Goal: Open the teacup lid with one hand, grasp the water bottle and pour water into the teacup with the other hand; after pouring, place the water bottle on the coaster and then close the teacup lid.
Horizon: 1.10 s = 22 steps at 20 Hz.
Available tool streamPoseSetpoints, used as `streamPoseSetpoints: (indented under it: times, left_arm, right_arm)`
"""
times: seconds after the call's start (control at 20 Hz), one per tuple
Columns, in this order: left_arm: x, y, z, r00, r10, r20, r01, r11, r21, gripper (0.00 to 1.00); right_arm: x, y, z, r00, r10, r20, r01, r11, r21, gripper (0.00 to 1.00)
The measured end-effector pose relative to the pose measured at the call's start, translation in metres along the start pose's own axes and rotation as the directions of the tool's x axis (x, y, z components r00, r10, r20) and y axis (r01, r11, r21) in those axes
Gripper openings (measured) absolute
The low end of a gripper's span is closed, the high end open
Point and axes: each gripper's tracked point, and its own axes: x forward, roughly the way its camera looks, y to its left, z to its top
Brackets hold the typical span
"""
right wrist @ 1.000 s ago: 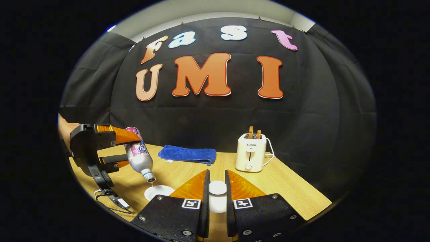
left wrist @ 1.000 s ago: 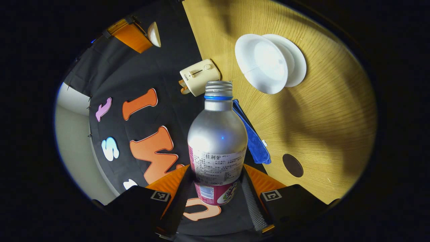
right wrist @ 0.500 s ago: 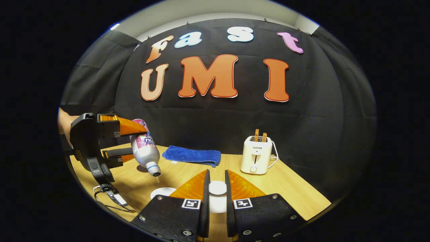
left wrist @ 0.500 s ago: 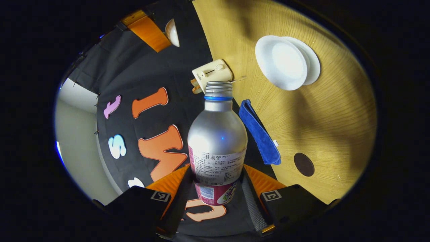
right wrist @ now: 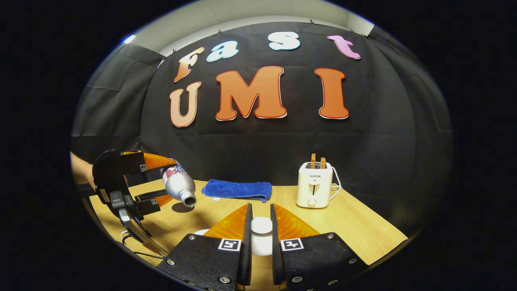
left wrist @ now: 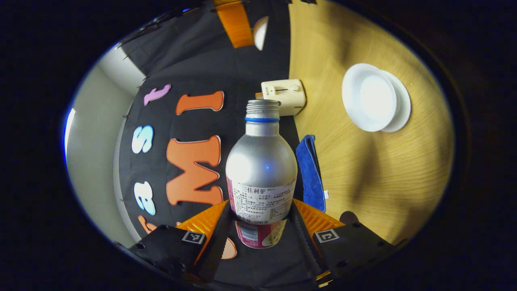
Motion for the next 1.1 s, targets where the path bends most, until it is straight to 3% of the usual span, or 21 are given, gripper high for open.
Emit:
streamPoseSetpoints:
  times: [0.15,0.25,0.3,0.4,0.45,0.55,0.7,0.9,1.1]
  left_arm:
    - [-0.001,0.02,-0.009,0.998,0.062,-0.018,-0.064,0.987,-0.149,0.8]
    - [-0.001,0.043,-0.021,0.992,0.122,-0.045,-0.129,0.963,-0.235,0.83]
    - [0.0,0.053,-0.027,0.987,0.149,-0.06,-0.16,0.943,-0.29,0.8]
    - [-0.002,0.065,-0.04,0.977,0.188,-0.098,-0.212,0.893,-0.398,0.83]
    - [-0.001,0.065,-0.045,0.978,0.177,-0.108,-0.207,0.87,-0.446,0.83]
    - [-0.004,0.076,-0.057,0.972,0.188,-0.142,-0.236,0.804,-0.545,0.83]
    - [-0.006,0.088,-0.071,0.962,0.2,-0.185,-0.273,0.682,-0.678,0.82]
    - [-0.004,0.092,-0.091,0.955,0.186,-0.229,-0.292,0.489,-0.822,0.83]
    - [0.001,0.081,-0.114,0.954,0.14,-0.267,-0.297,0.299,-0.907,0.82]
  right_arm:
    - [0.002,0.006,0.007,1.0,0.01,0.03,-0.011,1.0,0.029,0.21]
    - [0.003,0.011,0.006,0.999,0.014,0.032,-0.015,0.999,0.033,0.21]
    - [0.004,0.013,0.004,0.999,0.015,0.03,-0.016,0.999,0.027,0.21]
    - [0.005,0.021,0.004,0.999,0.023,0.024,-0.023,1.0,0.018,0.21]
    - [0.005,0.025,0.004,0.999,0.027,0.022,-0.027,1.0,0.014,0.21]
    - [0.007,0.033,0.003,0.999,0.035,0.018,-0.035,0.999,0.008,0.21]
    - [0.009,0.044,0.002,0.999,0.047,0.015,-0.047,0.999,0.001,0.21]
    - [0.013,0.059,-0.003,0.998,0.065,0.001,-0.065,0.998,-0.01,0.21]
    - [0.021,0.073,-0.013,0.996,0.084,-0.023,-0.084,0.996,-0.022,0.21]
